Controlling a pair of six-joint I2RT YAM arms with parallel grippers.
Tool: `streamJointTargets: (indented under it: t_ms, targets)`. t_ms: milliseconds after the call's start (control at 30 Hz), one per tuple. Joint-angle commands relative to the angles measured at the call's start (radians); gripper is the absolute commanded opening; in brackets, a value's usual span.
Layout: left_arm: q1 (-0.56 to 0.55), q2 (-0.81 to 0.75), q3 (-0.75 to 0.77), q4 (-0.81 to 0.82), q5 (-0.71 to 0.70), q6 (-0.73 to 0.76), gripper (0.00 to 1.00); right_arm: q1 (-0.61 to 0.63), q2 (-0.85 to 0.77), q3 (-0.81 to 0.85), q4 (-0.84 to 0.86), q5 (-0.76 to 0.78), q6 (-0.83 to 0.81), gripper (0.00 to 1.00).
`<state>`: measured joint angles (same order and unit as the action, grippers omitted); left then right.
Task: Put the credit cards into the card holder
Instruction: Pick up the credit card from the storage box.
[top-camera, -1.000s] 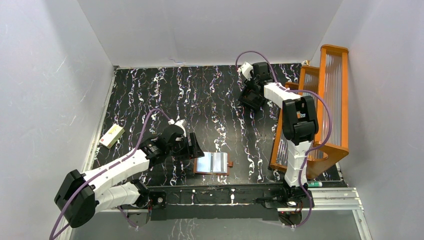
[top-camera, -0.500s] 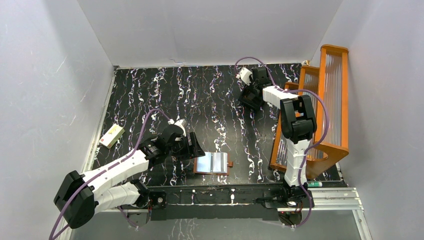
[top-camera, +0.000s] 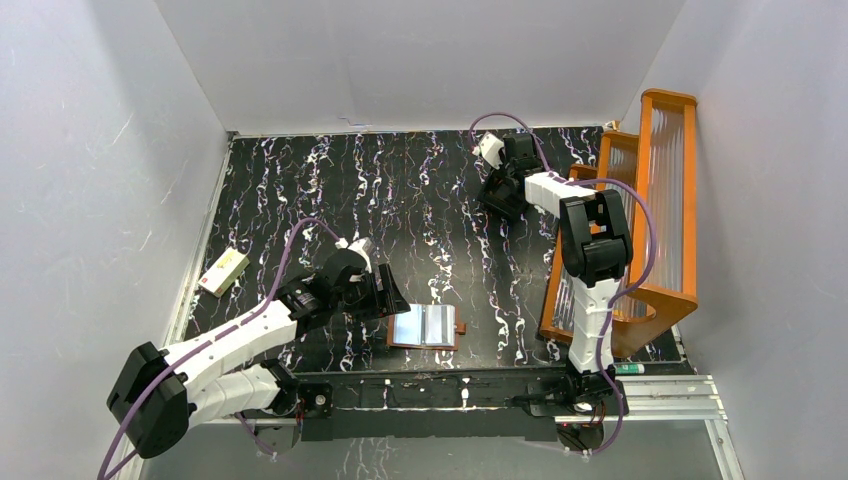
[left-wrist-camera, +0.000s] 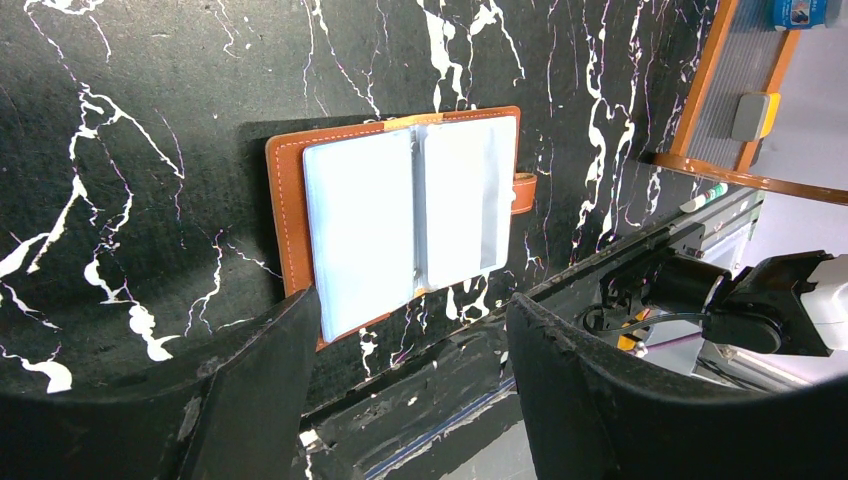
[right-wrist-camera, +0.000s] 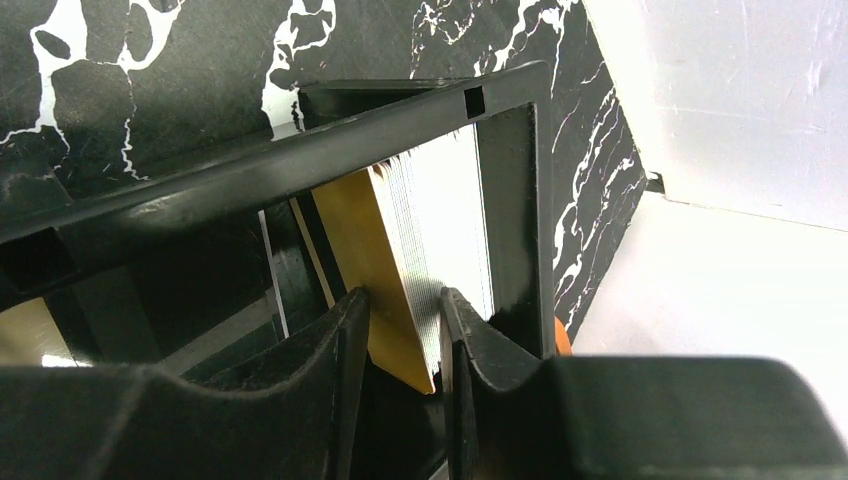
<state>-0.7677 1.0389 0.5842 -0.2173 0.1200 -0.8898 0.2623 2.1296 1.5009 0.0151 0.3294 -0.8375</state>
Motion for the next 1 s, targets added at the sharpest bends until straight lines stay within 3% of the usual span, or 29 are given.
streamJointTargets:
  t_ms: [0, 600, 733, 967]
  targets:
    - [0.005, -0.008, 0.014, -0.001, 0.013, 0.0, 0.67, -0.003, -0.023, 0.01, 0.054, 0.02, 0.017, 0.39]
    - [0.005, -0.001, -0.002, 0.017, 0.023, -0.001, 0.67, 0.003, -0.084, 0.016, 0.007, 0.04, 0.053, 0.3]
    - [0.005, 0.001, -0.002, 0.022, 0.027, -0.004, 0.67, 0.007, -0.102, 0.009, -0.012, 0.038, 0.059, 0.18]
    - [0.005, -0.004, -0.007, 0.03, 0.044, -0.006, 0.66, 0.015, -0.121, -0.005, -0.03, 0.036, 0.076, 0.18]
